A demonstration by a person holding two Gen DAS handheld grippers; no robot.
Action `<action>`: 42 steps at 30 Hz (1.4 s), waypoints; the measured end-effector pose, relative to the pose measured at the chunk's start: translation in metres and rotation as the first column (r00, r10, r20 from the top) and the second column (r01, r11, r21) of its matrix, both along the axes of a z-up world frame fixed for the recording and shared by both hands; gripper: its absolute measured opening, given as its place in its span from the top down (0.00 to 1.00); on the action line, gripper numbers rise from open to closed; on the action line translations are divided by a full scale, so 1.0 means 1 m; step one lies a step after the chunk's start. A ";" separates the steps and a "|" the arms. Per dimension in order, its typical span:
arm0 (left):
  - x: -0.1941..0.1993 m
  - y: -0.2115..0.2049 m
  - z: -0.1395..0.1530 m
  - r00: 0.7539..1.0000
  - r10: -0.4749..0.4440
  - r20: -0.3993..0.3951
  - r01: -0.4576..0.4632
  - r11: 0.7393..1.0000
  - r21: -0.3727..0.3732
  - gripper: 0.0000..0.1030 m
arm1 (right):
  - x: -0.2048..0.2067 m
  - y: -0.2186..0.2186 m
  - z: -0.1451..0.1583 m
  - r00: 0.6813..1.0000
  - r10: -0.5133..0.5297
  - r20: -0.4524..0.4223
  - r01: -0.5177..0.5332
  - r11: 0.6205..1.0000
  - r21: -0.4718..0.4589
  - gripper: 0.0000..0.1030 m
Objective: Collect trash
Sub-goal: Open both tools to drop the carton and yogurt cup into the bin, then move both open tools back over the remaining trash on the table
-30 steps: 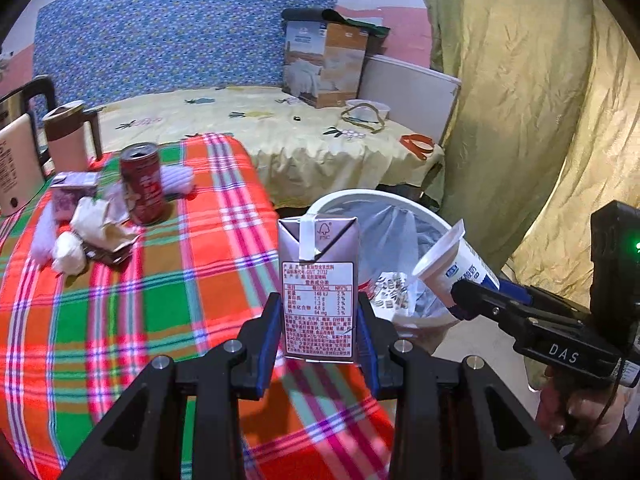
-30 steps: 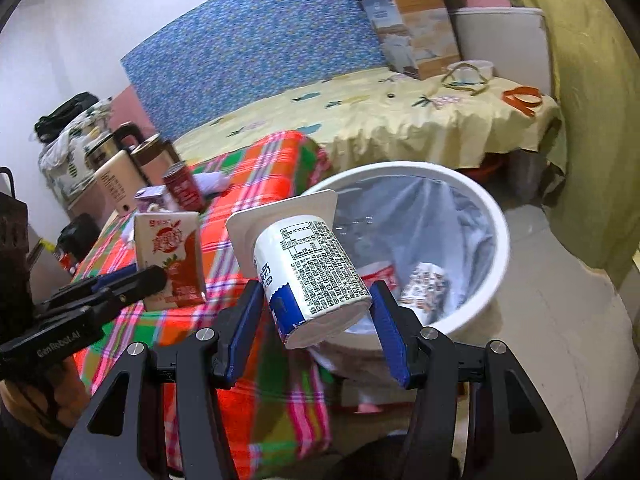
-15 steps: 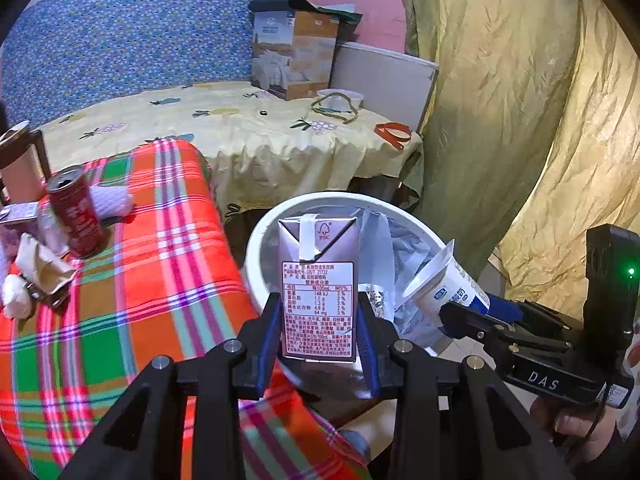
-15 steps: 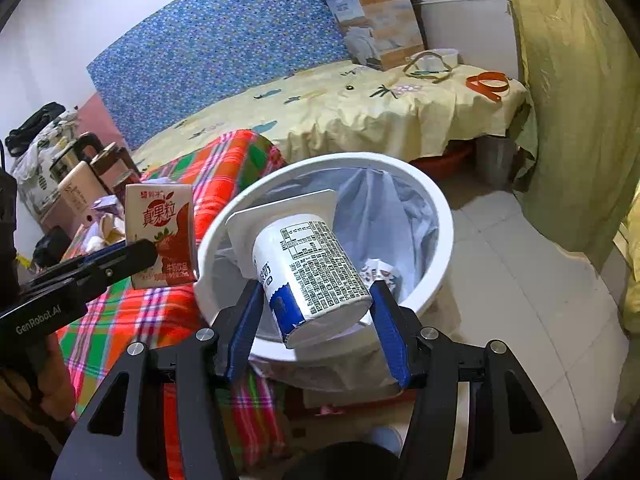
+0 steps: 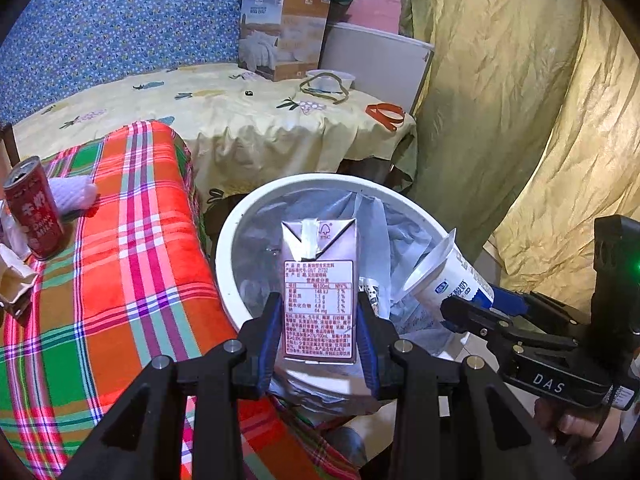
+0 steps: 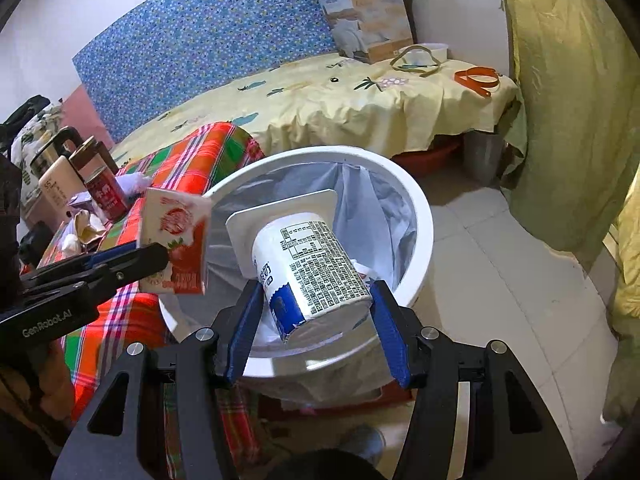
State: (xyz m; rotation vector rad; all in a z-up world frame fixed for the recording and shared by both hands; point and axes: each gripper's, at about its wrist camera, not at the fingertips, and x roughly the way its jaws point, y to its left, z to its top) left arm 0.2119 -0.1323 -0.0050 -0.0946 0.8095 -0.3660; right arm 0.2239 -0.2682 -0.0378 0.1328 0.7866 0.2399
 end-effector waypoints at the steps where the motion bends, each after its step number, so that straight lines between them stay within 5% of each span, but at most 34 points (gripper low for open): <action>1: 0.001 0.001 -0.001 1.000 -0.002 -0.003 0.002 1.000 -0.002 0.64 | 0.000 0.000 0.000 1.000 0.001 -0.002 -0.001 1.000 -0.004 0.44; 23: -0.027 0.028 0.010 0.998 0.054 0.017 -0.054 0.998 -0.037 0.61 | -0.015 0.005 0.014 0.999 -0.006 0.033 0.006 1.000 -0.010 0.42; 42: -0.086 0.075 0.021 0.982 0.178 0.067 -0.177 0.984 -0.012 0.61 | -0.050 0.059 0.029 0.983 0.170 0.068 -0.172 0.985 0.017 0.42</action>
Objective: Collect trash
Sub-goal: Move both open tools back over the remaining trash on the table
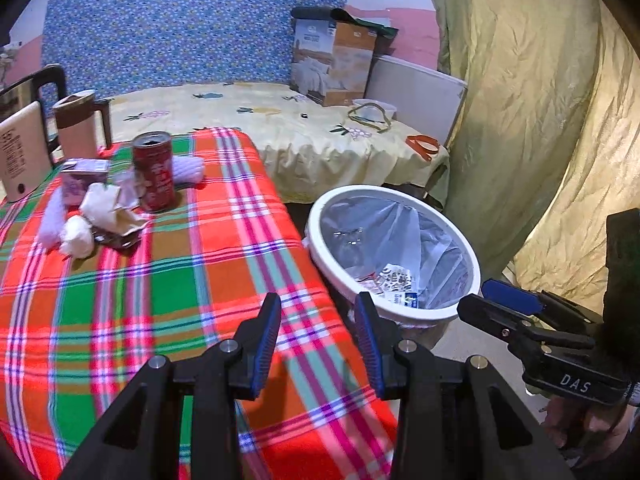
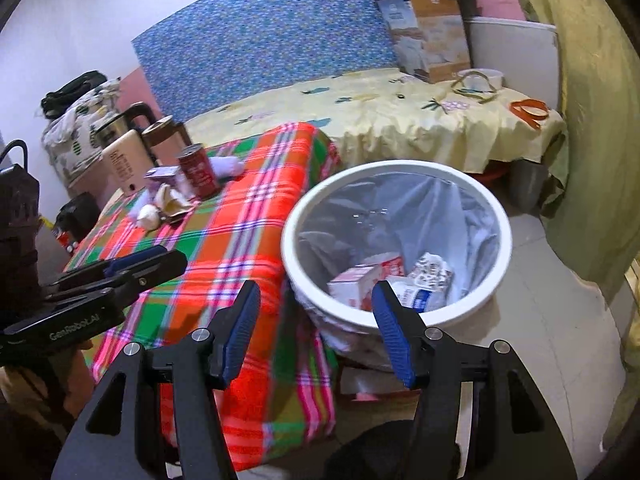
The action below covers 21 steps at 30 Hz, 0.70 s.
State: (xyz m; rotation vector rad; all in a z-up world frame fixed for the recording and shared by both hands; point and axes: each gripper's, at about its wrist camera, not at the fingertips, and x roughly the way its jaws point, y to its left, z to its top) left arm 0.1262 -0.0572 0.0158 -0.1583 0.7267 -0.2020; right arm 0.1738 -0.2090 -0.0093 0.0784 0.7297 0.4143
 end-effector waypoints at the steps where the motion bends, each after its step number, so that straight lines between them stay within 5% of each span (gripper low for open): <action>1: -0.002 0.003 0.000 1.000 0.006 0.001 -0.006 1.000 -0.001 0.61 | -0.001 0.002 0.000 1.000 0.007 0.000 -0.007 1.000 0.003 0.42; 21: -0.040 0.060 -0.013 0.993 0.118 0.002 -0.118 0.993 -0.010 0.61 | -0.013 0.053 0.001 0.992 0.125 -0.008 -0.125 0.992 0.019 0.42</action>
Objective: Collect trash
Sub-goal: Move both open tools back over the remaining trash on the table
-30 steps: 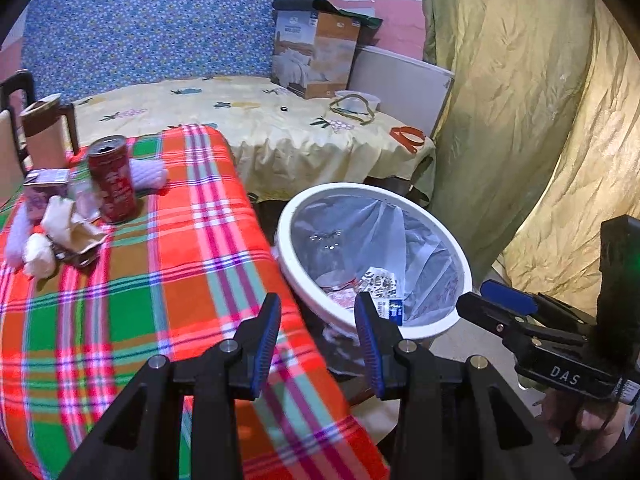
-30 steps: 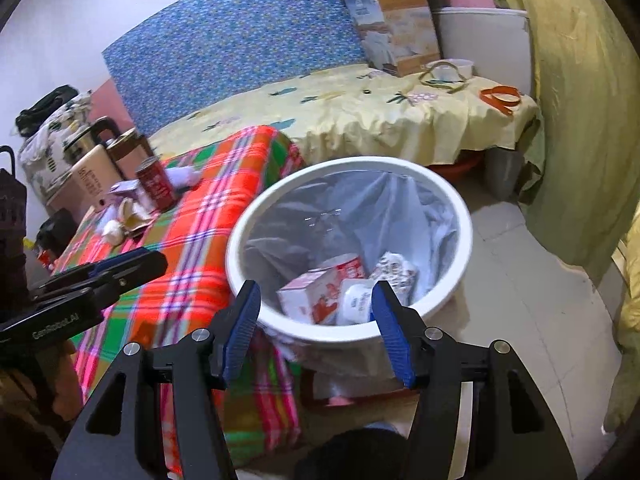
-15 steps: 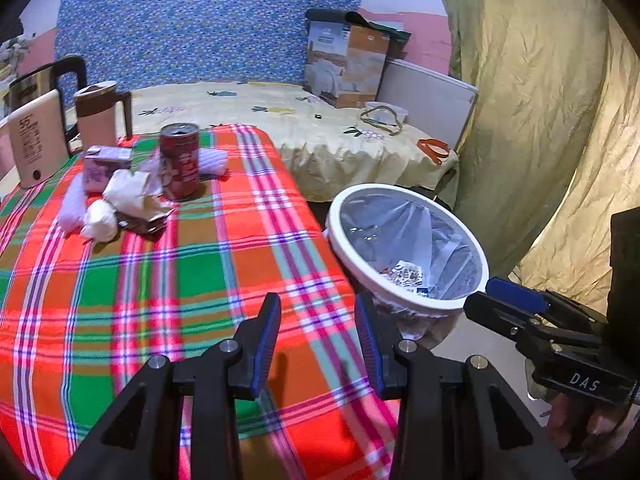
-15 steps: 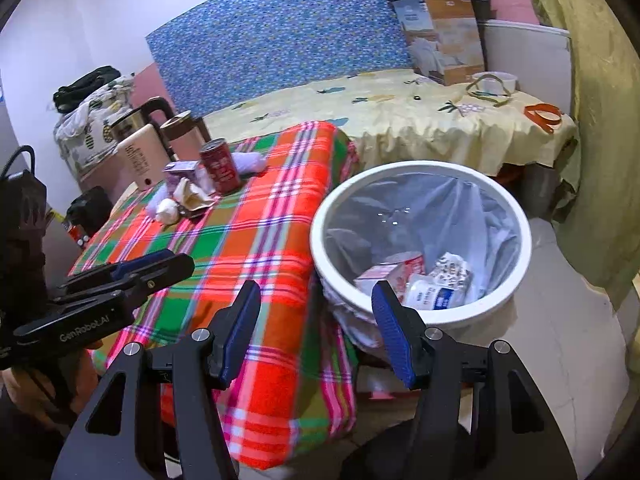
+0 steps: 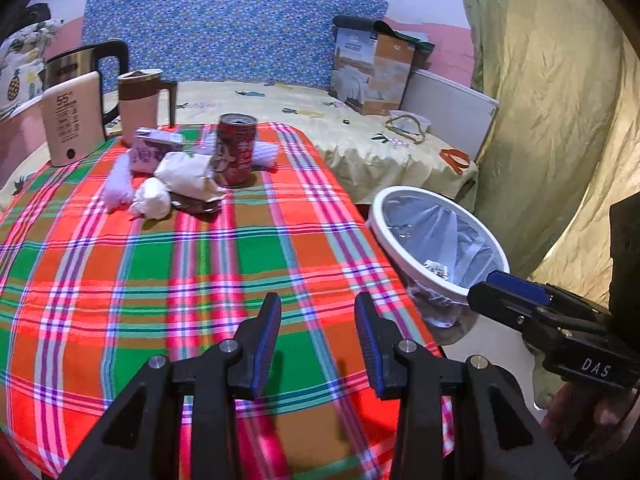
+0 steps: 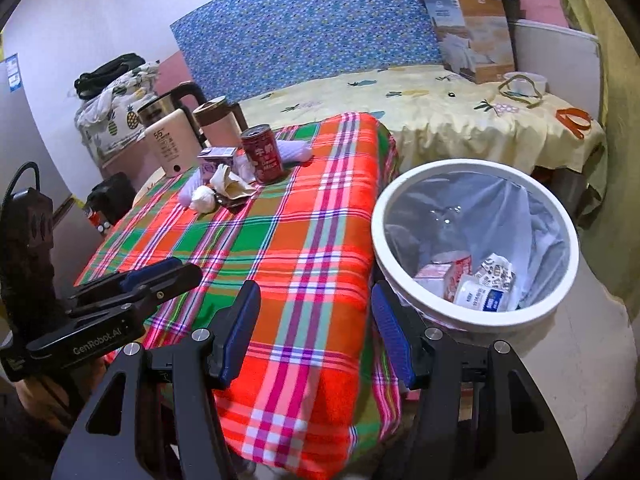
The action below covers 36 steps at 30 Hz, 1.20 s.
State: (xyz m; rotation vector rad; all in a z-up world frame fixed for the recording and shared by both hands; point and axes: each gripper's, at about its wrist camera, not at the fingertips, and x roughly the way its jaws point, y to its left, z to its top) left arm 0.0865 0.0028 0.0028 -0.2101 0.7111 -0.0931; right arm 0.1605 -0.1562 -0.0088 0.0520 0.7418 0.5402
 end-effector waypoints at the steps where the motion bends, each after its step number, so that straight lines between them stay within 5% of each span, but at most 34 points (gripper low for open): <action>1: -0.001 0.003 0.000 1.000 0.007 -0.001 -0.007 1.000 0.003 0.61 | 0.001 0.003 0.000 1.000 0.008 -0.003 -0.008 1.000 -0.001 0.42; 20: 0.018 0.081 0.006 0.990 0.142 -0.002 -0.142 0.989 0.039 0.57 | 0.028 0.057 0.021 0.997 0.083 0.001 -0.083 0.997 0.001 0.42; 36: 0.084 0.126 -0.009 0.984 0.172 -0.040 -0.170 0.985 0.042 0.53 | 0.079 0.103 0.024 0.992 0.129 0.004 -0.129 0.992 -0.003 0.42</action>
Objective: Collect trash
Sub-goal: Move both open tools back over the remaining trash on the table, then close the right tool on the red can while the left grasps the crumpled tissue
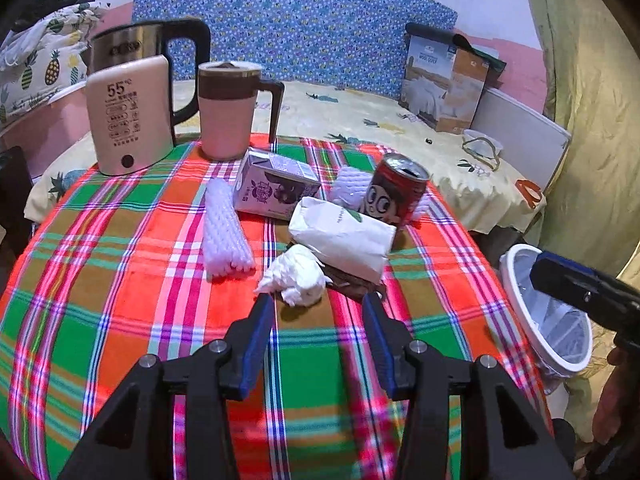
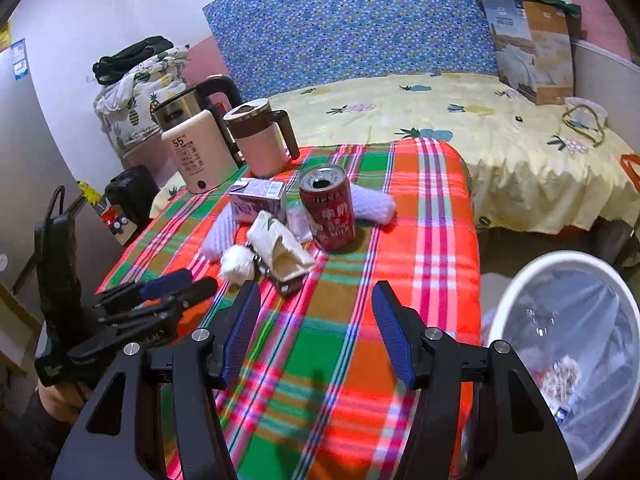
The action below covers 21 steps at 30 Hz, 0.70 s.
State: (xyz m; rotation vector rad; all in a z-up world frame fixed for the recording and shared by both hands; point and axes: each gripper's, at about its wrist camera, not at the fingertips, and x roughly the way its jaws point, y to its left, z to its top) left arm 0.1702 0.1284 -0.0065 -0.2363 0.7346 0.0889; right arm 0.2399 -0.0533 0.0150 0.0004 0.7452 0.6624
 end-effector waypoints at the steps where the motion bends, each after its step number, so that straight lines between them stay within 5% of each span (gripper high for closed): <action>1: 0.004 0.001 -0.003 1.000 -0.002 -0.005 0.002 1.000 -0.002 0.53 | 0.004 0.004 0.000 1.000 0.005 0.005 -0.005 1.000 -0.003 0.42; 21: 0.044 0.021 -0.033 0.998 0.001 -0.059 -0.004 0.999 -0.051 0.53 | 0.074 0.048 -0.018 0.999 0.032 0.043 -0.029 0.997 -0.068 0.40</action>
